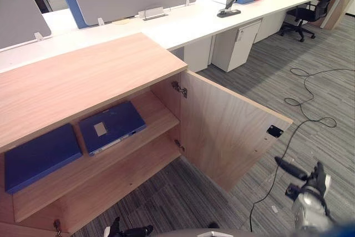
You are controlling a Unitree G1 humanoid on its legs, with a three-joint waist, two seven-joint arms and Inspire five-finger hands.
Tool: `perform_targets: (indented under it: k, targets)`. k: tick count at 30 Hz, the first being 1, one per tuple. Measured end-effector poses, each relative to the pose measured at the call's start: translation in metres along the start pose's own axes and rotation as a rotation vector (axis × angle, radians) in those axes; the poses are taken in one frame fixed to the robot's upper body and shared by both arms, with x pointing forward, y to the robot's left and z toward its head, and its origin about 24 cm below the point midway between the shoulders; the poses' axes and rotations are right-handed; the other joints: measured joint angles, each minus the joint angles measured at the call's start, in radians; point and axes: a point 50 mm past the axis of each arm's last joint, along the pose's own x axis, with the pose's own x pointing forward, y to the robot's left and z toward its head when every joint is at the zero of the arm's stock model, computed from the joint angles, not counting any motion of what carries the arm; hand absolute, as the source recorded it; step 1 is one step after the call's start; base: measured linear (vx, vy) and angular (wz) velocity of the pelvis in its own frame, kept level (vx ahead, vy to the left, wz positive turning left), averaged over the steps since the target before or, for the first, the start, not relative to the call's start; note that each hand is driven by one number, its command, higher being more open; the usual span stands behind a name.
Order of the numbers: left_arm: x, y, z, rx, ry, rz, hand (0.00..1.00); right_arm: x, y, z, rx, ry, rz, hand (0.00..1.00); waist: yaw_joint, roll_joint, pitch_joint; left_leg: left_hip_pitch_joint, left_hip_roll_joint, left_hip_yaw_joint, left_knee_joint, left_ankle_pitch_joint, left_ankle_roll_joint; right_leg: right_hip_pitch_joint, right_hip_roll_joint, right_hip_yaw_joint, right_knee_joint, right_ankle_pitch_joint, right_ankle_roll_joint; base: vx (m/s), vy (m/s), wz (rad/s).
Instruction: Walk over to the cabinet, pick up the folder, carry it to the office cabinet, place the folder inside the office cabinet, then close the office cabinet door
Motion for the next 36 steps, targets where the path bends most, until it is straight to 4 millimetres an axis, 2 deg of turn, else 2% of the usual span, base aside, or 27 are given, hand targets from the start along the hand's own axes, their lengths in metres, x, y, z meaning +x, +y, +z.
perform_targets:
  k: [3,6,15,22,23,24,26,27,28,30,34,36]
  targets:
    - [0.0,-0.001,0.001,-0.004,-0.002,-0.01,1.0,0.014,0.014,0.029,-0.029,-0.06,0.033,1.0,0.007,0.0,0.0,0.0,-0.006,-0.014,-0.001,0.001,0.001,0.009,-0.007,-0.01,0.0,0.0,0.0,0.0,0.016,0.12]
    - [0.0,-0.001,0.001,0.012,-0.006,-0.02,1.0,0.019,0.02,0.037,-0.102,-0.077,0.068,1.0,0.008,0.0,0.0,-0.002,-0.009,-0.027,0.0,0.002,0.003,0.014,-0.012,-0.02,0.0,-0.001,-0.001,-0.03,0.008,0.1]
    - [0.0,-0.001,0.001,0.02,-0.007,-0.031,1.0,0.019,0.037,0.031,-0.268,-0.069,0.226,1.0,0.0,0.001,0.0,-0.016,-0.009,-0.048,0.015,0.002,0.003,0.013,-0.012,-0.029,-0.002,0.001,-0.001,-0.05,-0.006,0.03]
    - [0.001,-0.002,0.002,0.024,-0.013,-0.04,1.0,0.006,0.064,0.016,-0.506,-0.084,0.415,1.0,-0.003,0.001,0.0,-0.029,-0.009,-0.058,0.02,0.005,0.005,0.013,-0.011,-0.032,-0.021,0.014,-0.003,-0.03,0.002,0.01]
    - [0.001,-0.002,0.003,0.024,-0.013,-0.041,1.0,0.002,0.071,0.016,-0.585,-0.122,0.446,1.0,-0.004,0.002,0.001,-0.03,-0.009,-0.058,0.02,0.005,0.005,0.012,-0.011,-0.031,-0.021,0.014,-0.003,0.0,0.0,0.0]
    - [0.001,-0.002,0.003,0.024,-0.015,-0.04,1.0,-0.01,0.082,0.017,-0.749,-0.236,0.504,1.0,-0.006,0.003,0.003,-0.031,-0.009,-0.057,0.02,0.005,0.005,0.01,-0.011,-0.03,-0.022,0.014,-0.003,0.0,0.0,0.0]
    - [0.001,-0.002,0.004,0.034,-0.019,-0.039,1.0,-0.027,0.092,0.017,-0.922,-0.381,0.575,1.0,-0.008,0.003,0.003,-0.031,-0.009,-0.057,0.017,0.005,0.005,0.01,-0.01,-0.029,-0.024,0.014,-0.003,0.0,0.0,0.0]
    - [0.001,-0.002,0.005,0.054,-0.026,-0.039,1.0,-0.047,0.102,0.016,-1.111,-0.559,0.683,1.0,-0.008,0.002,0.003,-0.031,-0.009,-0.056,0.015,0.004,0.004,0.01,-0.01,-0.028,-0.026,0.014,-0.003,0.0,0.0,0.0]
    - [0.001,-0.002,0.006,0.066,-0.03,-0.04,1.0,-0.056,0.106,0.015,-1.176,-0.632,0.735,1.0,-0.008,0.002,0.003,-0.031,-0.009,-0.056,0.015,0.004,0.004,0.01,-0.01,-0.028,-0.026,0.014,-0.002,0.0,0.0,0.0]
    - [0.002,-0.003,0.009,0.1,-0.044,-0.044,1.0,-0.088,0.123,0.009,-1.323,-0.85,0.929,1.0,-0.006,-0.001,0.005,-0.031,-0.008,-0.056,0.015,0.003,0.004,0.01,-0.008,-0.025,-0.026,0.014,-0.002,0.0,0.0,0.0]
    - [0.005,-0.003,0.014,0.148,-0.059,-0.059,1.0,-0.117,0.132,-0.01,-1.384,-0.906,1.164,1.0,-0.003,-0.008,0.007,-0.029,-0.006,-0.045,0.025,-0.006,0.007,0.011,-0.005,-0.012,-0.025,0.014,-0.002,-0.01,0.011,-0.08]
    - [0.006,-0.002,0.014,0.151,-0.056,-0.058,1.0,-0.136,0.135,-0.028,-1.391,-0.888,1.324,1.0,0.0,-0.012,0.01,-0.028,-0.001,-0.036,0.038,-0.014,0.007,0.011,-0.001,-0.002,-0.025,0.014,-0.003,-0.02,0.006,-0.13]
